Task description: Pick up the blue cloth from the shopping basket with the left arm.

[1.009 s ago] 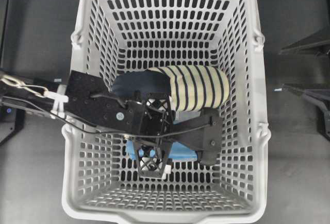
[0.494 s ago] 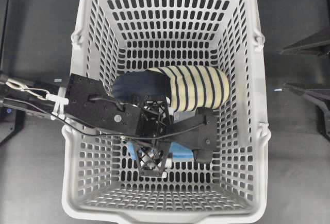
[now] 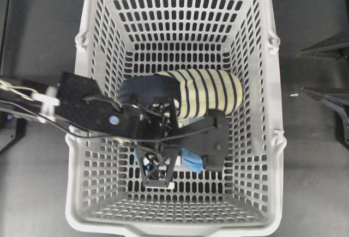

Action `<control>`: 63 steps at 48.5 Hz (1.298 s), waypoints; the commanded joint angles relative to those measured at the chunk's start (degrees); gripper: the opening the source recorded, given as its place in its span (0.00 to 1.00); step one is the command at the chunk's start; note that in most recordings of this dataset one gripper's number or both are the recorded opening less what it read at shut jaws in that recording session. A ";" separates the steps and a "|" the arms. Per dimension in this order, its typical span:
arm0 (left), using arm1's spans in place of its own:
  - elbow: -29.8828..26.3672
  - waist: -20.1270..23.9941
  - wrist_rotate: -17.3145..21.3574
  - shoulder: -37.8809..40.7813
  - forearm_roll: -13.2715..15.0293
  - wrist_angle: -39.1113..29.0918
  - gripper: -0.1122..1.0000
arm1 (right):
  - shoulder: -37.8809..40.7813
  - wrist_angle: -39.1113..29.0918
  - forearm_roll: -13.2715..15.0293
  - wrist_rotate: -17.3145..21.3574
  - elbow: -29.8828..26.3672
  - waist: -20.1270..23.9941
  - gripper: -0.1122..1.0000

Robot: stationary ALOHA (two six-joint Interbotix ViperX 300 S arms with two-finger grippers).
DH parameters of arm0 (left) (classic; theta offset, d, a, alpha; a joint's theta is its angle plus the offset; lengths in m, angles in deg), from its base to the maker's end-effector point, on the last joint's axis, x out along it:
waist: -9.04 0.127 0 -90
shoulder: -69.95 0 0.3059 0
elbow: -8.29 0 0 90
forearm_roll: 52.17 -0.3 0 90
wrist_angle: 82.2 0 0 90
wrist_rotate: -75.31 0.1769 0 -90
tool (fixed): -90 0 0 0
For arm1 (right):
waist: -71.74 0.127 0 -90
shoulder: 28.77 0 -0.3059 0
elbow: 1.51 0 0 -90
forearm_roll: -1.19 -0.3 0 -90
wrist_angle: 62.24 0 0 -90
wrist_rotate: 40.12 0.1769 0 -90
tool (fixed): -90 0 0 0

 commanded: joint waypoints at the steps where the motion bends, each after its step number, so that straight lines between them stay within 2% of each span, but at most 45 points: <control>1: -4.22 0.00 0.09 -4.39 -0.18 -1.32 0.19 | 0.26 0.70 -0.18 0.09 -0.62 0.00 0.78; 6: -8.70 0.44 0.53 -6.86 -0.18 -5.10 0.19 | 0.26 0.70 -0.26 0.18 -0.62 0.00 0.78; 17: -19.69 1.14 3.08 -9.23 -0.26 -19.07 0.19 | 0.18 0.70 -0.26 0.18 -0.53 0.00 0.78; 24: -23.55 1.41 3.25 -8.96 -0.26 -22.24 0.19 | 0.18 0.70 -0.26 0.18 -0.62 0.00 0.78; 55: -23.73 2.99 1.93 -8.79 -0.26 -22.15 0.19 | -2.37 -0.44 -0.26 0.18 -0.79 0.09 0.78; 63: -23.64 2.99 -0.88 -8.61 -0.26 -22.15 0.19 | -2.37 -0.44 -0.26 0.18 -0.70 0.09 0.78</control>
